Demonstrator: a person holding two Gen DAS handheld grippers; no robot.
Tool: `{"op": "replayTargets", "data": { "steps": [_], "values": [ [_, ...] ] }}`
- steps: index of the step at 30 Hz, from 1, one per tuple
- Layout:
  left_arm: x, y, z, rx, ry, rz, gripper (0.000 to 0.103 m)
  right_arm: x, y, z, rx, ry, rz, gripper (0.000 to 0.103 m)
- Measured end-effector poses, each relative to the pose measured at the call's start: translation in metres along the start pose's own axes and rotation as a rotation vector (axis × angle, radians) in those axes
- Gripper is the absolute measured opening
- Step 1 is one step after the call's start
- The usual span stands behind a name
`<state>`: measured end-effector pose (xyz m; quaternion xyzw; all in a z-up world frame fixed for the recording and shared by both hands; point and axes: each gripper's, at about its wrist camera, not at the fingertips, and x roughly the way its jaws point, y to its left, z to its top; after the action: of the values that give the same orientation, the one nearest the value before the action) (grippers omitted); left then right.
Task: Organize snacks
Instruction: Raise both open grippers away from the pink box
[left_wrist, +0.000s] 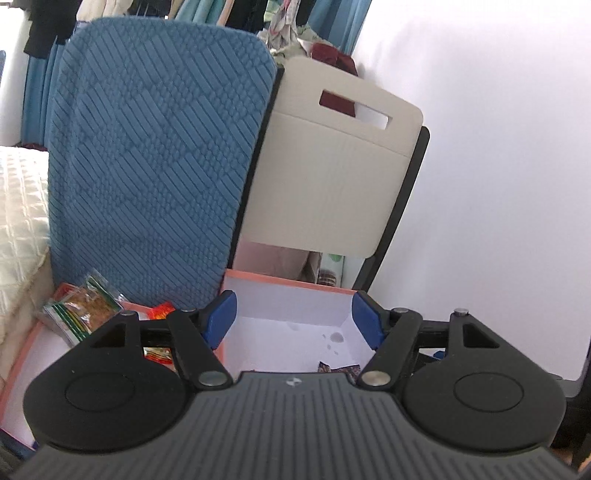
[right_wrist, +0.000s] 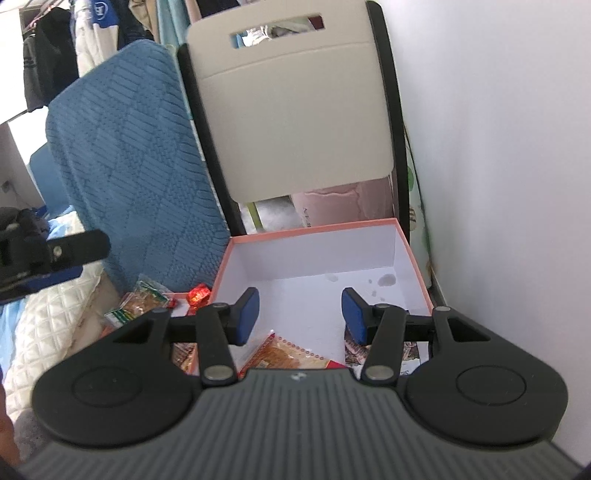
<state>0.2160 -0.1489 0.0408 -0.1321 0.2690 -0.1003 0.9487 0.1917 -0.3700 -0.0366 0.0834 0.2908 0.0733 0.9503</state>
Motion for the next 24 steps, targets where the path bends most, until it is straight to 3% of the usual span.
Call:
{"op": "replayTargets", "data": {
  "steps": [12,24],
  "values": [
    [-0.05,0.033,-0.019,-0.029,-0.059,-0.005,0.074,-0.029,0.038,-0.021,-0.044,-0.029,-0.007,0.053],
    [-0.08,0.063,-0.054,-0.011,-0.062,0.017,0.074,-0.043,0.08,-0.069,-0.114,-0.002,0.025,0.052]
  ]
}}
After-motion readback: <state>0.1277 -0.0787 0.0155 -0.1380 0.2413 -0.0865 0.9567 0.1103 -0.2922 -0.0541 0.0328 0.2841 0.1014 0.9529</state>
